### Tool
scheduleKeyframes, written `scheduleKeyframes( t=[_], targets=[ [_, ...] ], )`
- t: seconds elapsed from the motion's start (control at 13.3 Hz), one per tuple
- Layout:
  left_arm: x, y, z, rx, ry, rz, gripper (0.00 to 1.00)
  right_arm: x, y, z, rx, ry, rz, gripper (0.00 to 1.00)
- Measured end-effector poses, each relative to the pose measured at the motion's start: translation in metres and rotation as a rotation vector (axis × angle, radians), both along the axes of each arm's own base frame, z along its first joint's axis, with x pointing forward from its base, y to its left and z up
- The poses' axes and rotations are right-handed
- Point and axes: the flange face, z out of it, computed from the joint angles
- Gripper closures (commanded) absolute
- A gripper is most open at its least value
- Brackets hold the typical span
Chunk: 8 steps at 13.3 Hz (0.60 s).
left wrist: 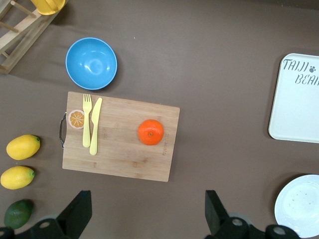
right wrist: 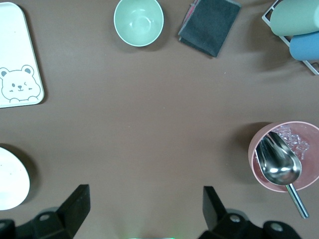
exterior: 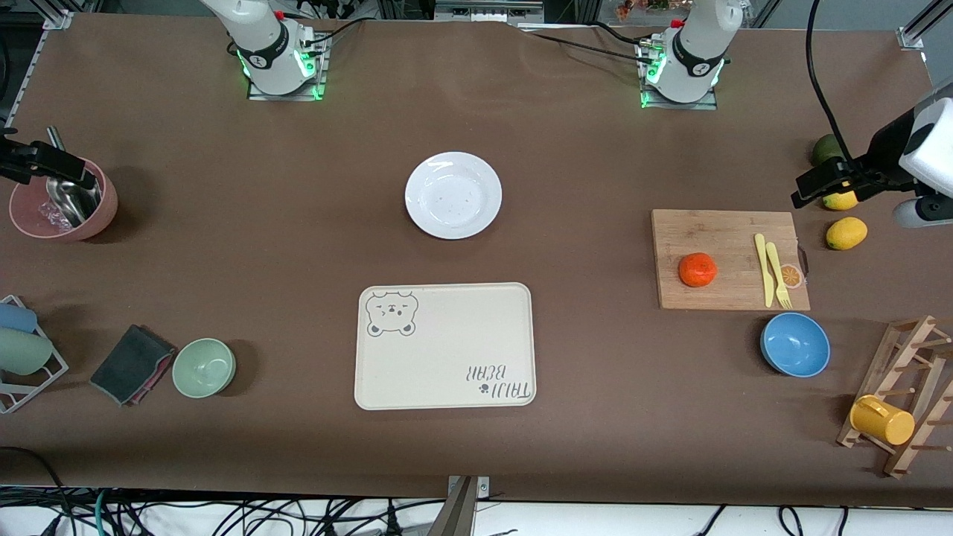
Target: Place orange and plate with both arms
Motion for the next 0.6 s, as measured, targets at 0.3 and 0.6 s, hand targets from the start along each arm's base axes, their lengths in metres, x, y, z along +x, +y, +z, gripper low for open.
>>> scheduleKeyframes(
  t=[0.3,0.6],
  targets=[
    [0.0004,-0.0003,-0.0002,0.000,-0.001,-0.001,0.00,0.0001,0.0002,0.0001,0.000,-0.001,0.000,0.00],
    [0.0019,-0.0049,-0.0041,-0.001,0.006,-0.009,0.00,0.0001,0.0005,0.0000,0.000,0.000,0.001,0.00]
  ],
)
